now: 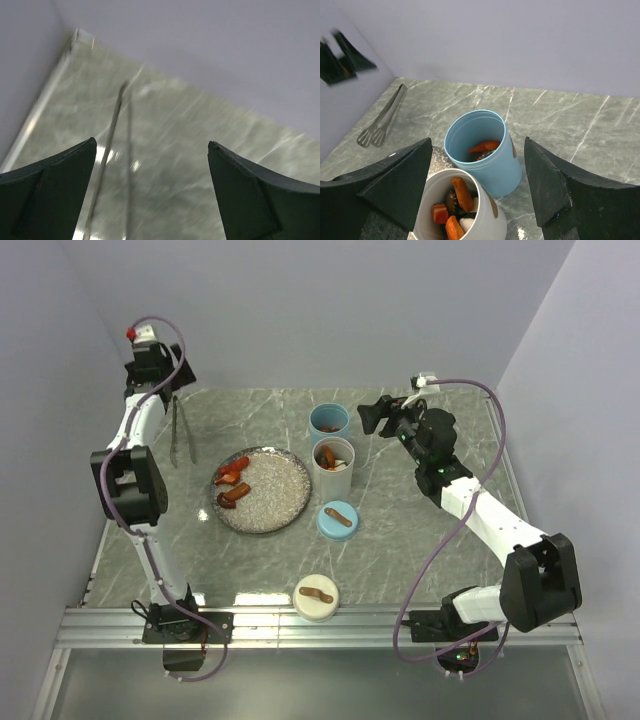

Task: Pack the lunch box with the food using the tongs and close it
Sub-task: Grab the clamp with the left arm

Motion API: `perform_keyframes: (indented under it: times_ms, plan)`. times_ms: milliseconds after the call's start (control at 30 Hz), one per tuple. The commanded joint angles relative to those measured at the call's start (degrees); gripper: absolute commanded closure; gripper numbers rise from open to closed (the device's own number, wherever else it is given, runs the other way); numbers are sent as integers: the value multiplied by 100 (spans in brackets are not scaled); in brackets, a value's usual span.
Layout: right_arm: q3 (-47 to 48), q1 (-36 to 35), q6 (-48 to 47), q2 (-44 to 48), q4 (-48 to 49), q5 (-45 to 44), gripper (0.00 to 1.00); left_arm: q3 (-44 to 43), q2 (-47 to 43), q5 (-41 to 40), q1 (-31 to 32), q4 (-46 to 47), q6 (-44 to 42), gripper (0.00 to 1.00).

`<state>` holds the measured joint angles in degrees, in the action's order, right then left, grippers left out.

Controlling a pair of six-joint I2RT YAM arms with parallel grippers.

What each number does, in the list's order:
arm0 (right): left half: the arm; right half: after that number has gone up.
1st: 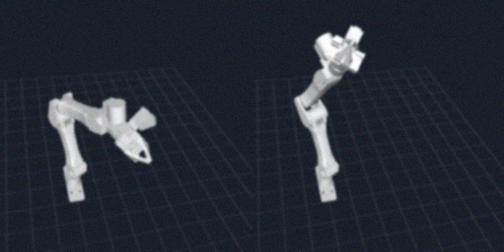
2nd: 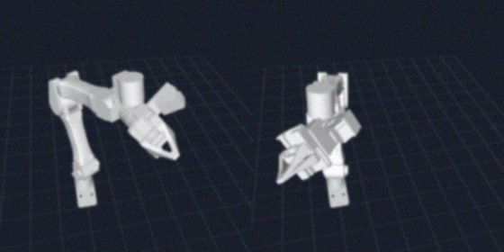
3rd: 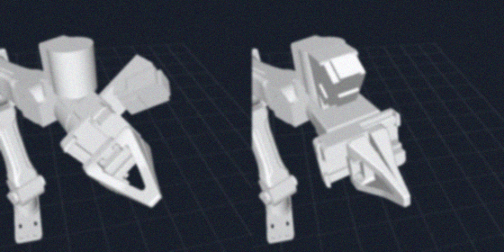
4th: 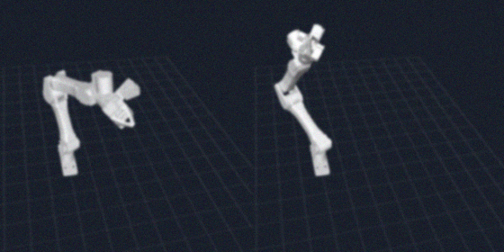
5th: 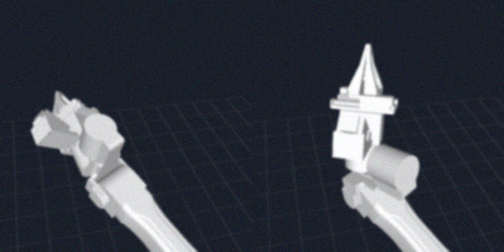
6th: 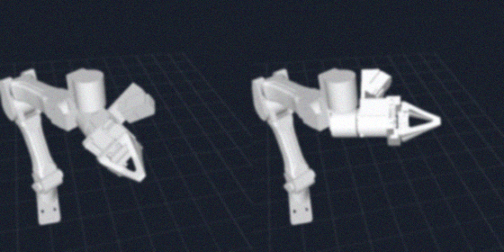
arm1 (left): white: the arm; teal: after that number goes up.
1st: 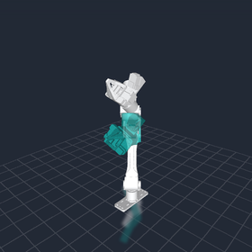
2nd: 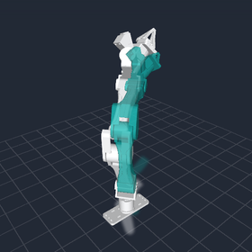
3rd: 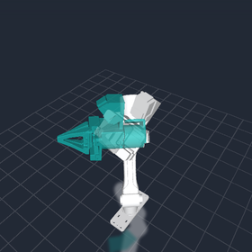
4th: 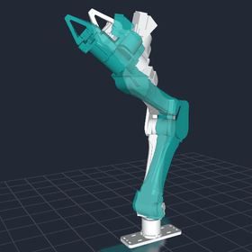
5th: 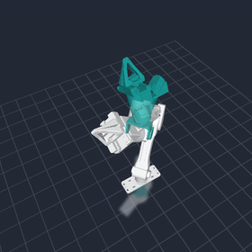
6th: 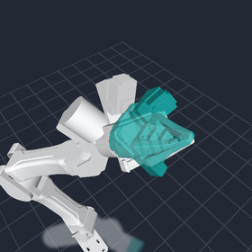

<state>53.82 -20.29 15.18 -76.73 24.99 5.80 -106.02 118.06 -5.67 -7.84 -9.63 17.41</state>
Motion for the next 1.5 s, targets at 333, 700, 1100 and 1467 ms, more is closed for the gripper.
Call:
perform_keyframes:
  times_ms: [333, 700, 1100, 1467]
  plan:
    - [-65, 105, 161, -44, 392, 193, 19, -613, 1122, -997, 28, -1788, -361, 1]
    - [-47, 166, 213, -149, 410, 228, 20, -349, 1342, -831, -69, -1103, -519, 1]
    - [-100, 219, 275, -149, 489, 272, 20, -797, 1878, -294, -333, -1270, -642, 13]
    - [-162, 263, 327, -132, 533, 263, 21, -502, 1635, -311, -333, -937, -563, 66]
